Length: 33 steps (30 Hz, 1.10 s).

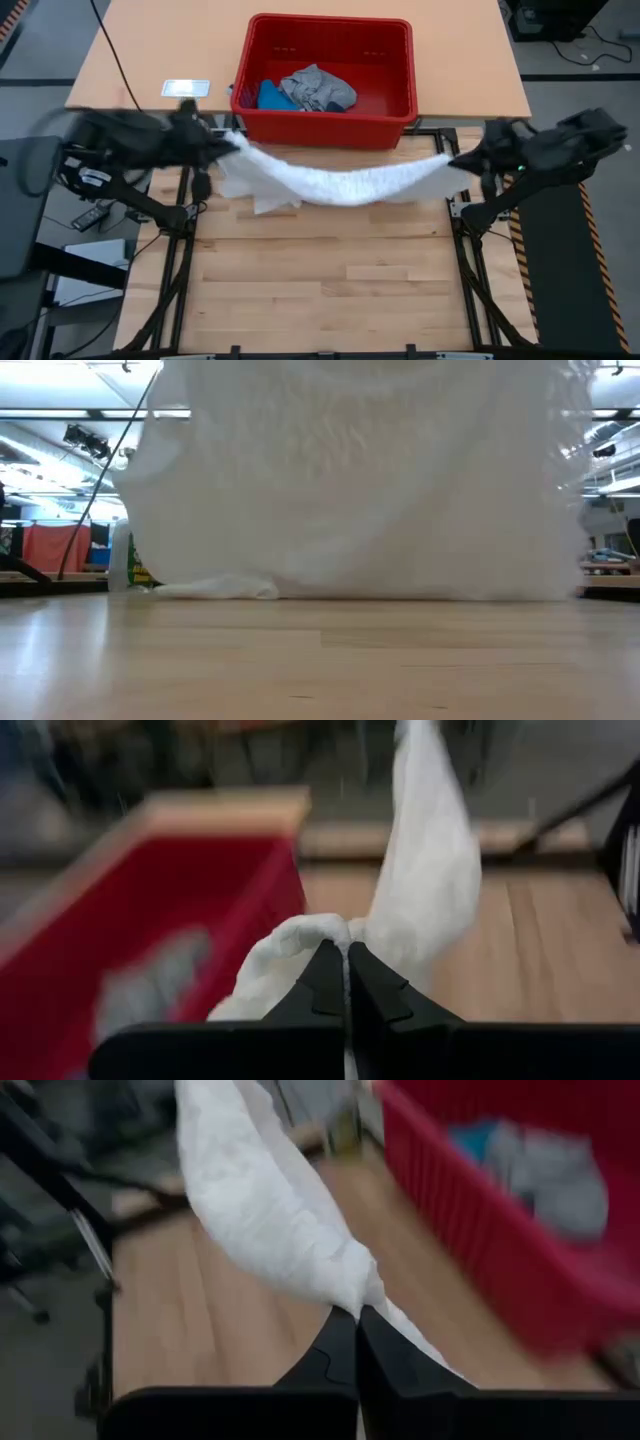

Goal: Fold laundry
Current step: Fold the white dress on the table

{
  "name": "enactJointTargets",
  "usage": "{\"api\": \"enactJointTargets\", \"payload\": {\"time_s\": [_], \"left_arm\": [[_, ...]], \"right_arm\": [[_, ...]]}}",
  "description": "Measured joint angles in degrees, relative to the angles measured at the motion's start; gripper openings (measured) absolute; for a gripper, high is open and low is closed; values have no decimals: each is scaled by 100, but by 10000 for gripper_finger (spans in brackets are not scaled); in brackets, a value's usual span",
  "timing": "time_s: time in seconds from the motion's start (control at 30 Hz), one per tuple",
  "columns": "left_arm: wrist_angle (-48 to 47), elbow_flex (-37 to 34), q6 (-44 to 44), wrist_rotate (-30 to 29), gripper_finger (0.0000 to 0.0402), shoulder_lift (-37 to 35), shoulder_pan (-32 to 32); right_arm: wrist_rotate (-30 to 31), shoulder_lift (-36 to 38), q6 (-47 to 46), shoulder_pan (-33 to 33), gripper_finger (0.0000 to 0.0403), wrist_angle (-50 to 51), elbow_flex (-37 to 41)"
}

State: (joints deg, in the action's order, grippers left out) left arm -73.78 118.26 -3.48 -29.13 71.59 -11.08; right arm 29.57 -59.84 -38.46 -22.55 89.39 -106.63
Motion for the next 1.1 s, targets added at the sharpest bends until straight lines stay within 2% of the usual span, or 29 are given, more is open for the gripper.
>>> {"api": "enactJointTargets", "payload": {"time_s": [0.1, 0.17, 0.23, 0.4, 0.5, 0.57, 0.67, 0.77, 0.83, 0.9, 1.0, 1.1], "left_arm": [[-651, 0, -1154, 58, 0, 265, -285], [-837, 4, -1666, 394, 0, 445, -552], [-866, -94, -2147, 693, 0, 643, -868], [-884, -976, -3162, 1028, 0, 1159, -1531], [-691, -1657, -3860, 1914, 0, 1493, -1736], [-478, -2106, -4388, 2269, 0, 1699, -1981], [138, -2751, -5204, 2365, 0, 1856, -2419], [1149, -3254, -5855, 2732, 0, 2004, -2821], [1651, -3402, -6327, 2784, 0, 2128, -3085], [1964, -3418, -6733, 2735, 0, 2187, -3346], [1959, -3340, -7197, 2368, 0, 2190, -3626], [1666, -3076, -7295, 1828, 0, 2135, -3717]], "right_arm": [[-529, -226, -387, -18, 0, -81, 142], [-1102, -374, -411, -121, 0, -426, 330], [-1418, -550, -550, -310, 0, -586, 629], [-1457, -932, -1352, -1000, 0, -819, 1920], [-1642, -1032, -1939, -1445, 0, -1313, 2885], [-1755, -1051, -2457, -1782, 0, -1615, 3554], [-2132, -999, -3066, -2275, 0, -2617, 4593], [-2649, -1010, -3689, -2769, 0, -4366, 5502], [-2770, -1103, -4076, -3111, 0, -5607, 5874], [-2718, -1197, -4407, -3393, 0, -6340, 6022], [-2416, -1228, -4771, -3714, 0, -6490, 5941], [-2142, -1098, -4888, -3877, 0, -6137, 5681]]}}
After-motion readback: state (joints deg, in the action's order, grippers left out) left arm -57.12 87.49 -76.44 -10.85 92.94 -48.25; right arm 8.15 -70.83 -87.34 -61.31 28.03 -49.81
